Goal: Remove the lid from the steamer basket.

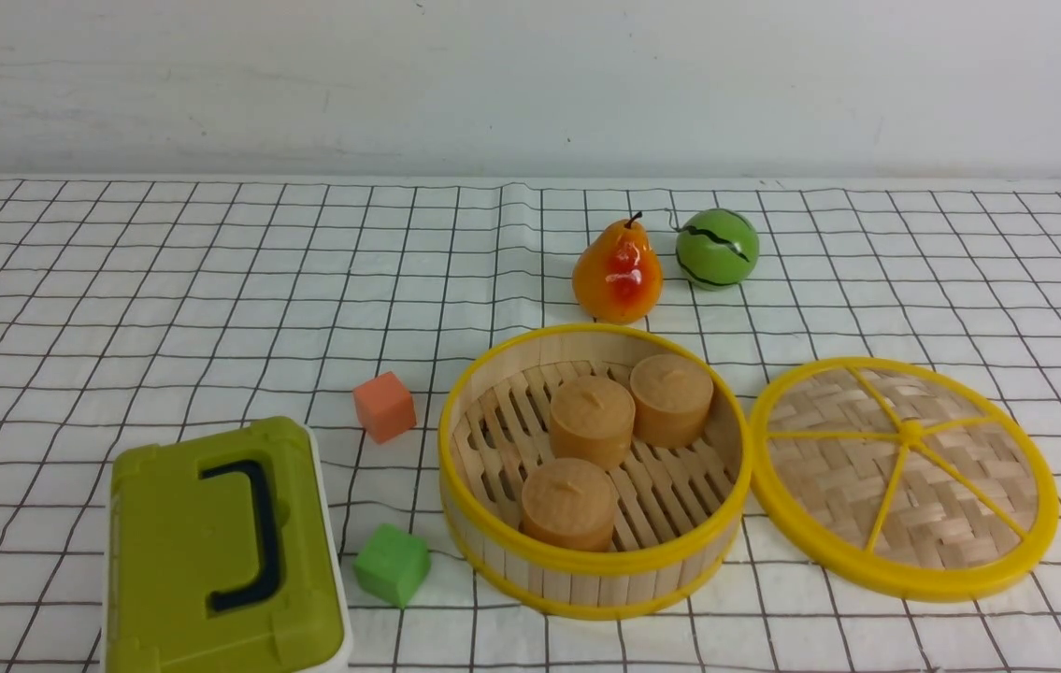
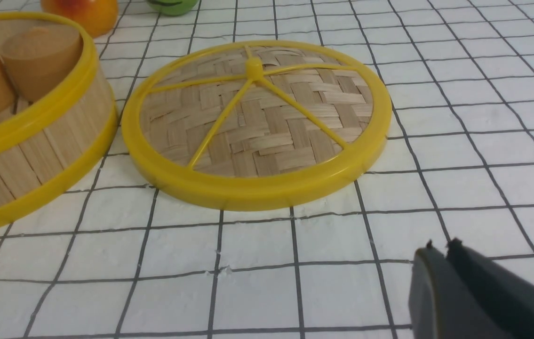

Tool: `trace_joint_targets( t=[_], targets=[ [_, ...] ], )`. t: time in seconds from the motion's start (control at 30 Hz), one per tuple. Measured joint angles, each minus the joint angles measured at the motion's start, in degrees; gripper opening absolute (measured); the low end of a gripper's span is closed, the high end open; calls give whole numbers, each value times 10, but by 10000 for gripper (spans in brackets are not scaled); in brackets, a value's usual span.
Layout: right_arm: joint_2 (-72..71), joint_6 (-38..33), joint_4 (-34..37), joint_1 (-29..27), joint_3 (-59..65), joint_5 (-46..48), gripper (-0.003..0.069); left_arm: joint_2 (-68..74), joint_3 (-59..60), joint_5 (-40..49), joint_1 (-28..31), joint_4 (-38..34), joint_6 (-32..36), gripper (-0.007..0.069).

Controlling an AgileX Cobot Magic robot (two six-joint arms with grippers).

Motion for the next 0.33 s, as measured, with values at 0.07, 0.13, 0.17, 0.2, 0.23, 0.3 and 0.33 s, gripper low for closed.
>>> trace_joint_targets(
  t=[0.07, 0.13, 0.17, 0.2, 0.23, 0.3, 0.33],
  targets=[
    [0, 0, 0, 0, 0, 0, 36, 0, 0, 0, 0, 0, 0, 239],
    [0, 0, 0, 0, 0, 0, 39, 0, 0, 0, 0, 0, 0, 239],
    [0, 0, 0, 0, 0, 0, 40, 0, 0, 0, 0, 0, 0, 239],
    [0, 0, 0, 0, 0, 0, 41, 0, 0, 0, 0, 0, 0, 239],
    [0, 0, 0, 0, 0, 0, 41, 0, 0, 0, 0, 0, 0, 239],
    [0, 0, 0, 0, 0, 0, 43, 0, 0, 0, 0, 0, 0, 239],
    [0, 0, 0, 0, 0, 0, 47, 0, 0, 0, 0, 0, 0, 239]
  ],
)
